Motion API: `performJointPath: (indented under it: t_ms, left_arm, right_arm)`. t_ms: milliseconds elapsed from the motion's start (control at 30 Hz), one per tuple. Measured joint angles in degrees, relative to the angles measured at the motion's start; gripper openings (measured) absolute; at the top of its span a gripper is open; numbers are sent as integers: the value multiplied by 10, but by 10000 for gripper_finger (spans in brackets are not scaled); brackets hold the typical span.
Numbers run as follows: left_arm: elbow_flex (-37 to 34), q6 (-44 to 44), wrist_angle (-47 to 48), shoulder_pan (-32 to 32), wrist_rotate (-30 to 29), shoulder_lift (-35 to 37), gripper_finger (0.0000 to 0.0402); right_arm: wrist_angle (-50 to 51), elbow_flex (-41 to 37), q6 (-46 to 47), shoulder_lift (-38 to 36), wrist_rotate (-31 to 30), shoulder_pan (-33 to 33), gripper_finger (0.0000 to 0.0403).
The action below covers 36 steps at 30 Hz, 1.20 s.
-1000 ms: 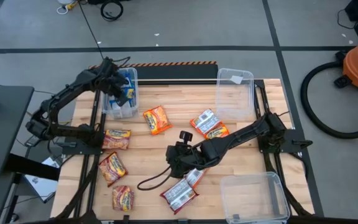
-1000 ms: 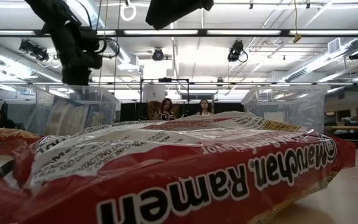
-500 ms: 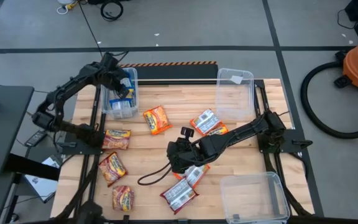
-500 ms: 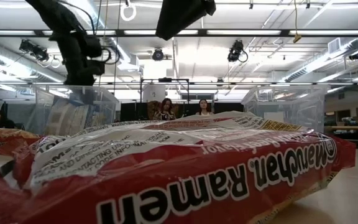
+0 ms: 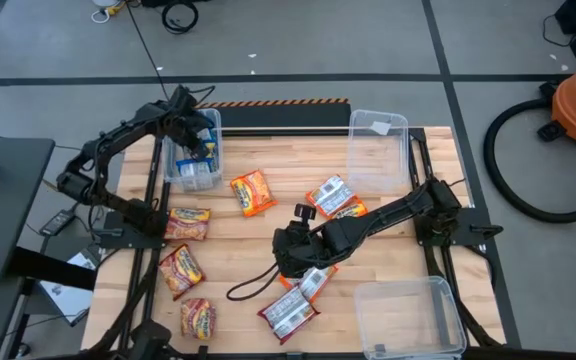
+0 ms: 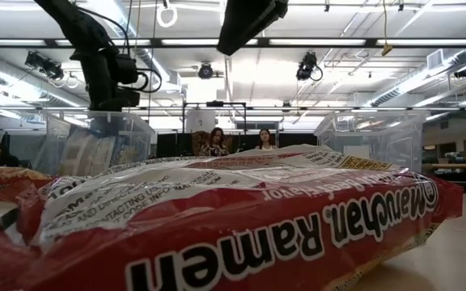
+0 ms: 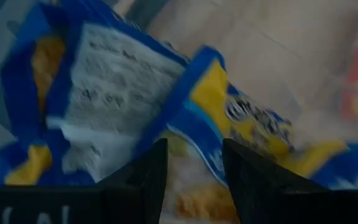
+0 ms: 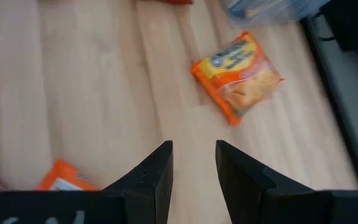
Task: Sort Maruchan noodles
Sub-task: Put the orange noodle pack into the top right transparent bin
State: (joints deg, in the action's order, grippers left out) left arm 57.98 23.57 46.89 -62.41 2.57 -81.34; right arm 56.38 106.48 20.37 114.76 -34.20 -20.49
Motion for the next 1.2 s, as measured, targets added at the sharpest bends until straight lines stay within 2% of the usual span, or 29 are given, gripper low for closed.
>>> performJointPath:
  t_ms: [133, 267, 400, 500, 567, 733, 833, 967, 1100, 1200]
  left_arm:
    - [38, -17, 62, 0, 1, 24, 160]
    - [85, -85, 101, 10, 31, 62, 160]
    - [96, -113, 102, 52, 119, 114, 160]
    - [92, -114, 101, 109, 190, 146, 160]
    - [91, -121, 100, 157, 208, 165, 160]
    - [91, -156, 75, 277, 194, 187, 160]
    - [91, -174, 67, 339, 179, 189, 160]
    - [90, -203, 69, 406, 127, 189, 160]
    - [89, -237, 81, 472, 89, 196, 160]
    - [49, -271, 44, 537, 72, 216, 160]
  right_arm:
    - [-1, 0, -23, -19, 3, 4, 127]
    - [-2, 0, -46, -22, 15, 18, 127]
    - [-8, 0, -64, -23, 29, 36, 127]
    - [-20, 0, -73, -23, 36, 45, 127]
    - [-30, 0, -81, -23, 38, 46, 127]
    - [-54, 0, -88, -23, 37, 38, 127]
    - [-58, 0, -84, -23, 13, 26, 127]
    - [-60, -2, -77, -23, 5, 7, 127]
    - [-97, -57, -75, -31, 4, -12, 127]
    - [-167, -122, -94, -40, 14, -19, 127]
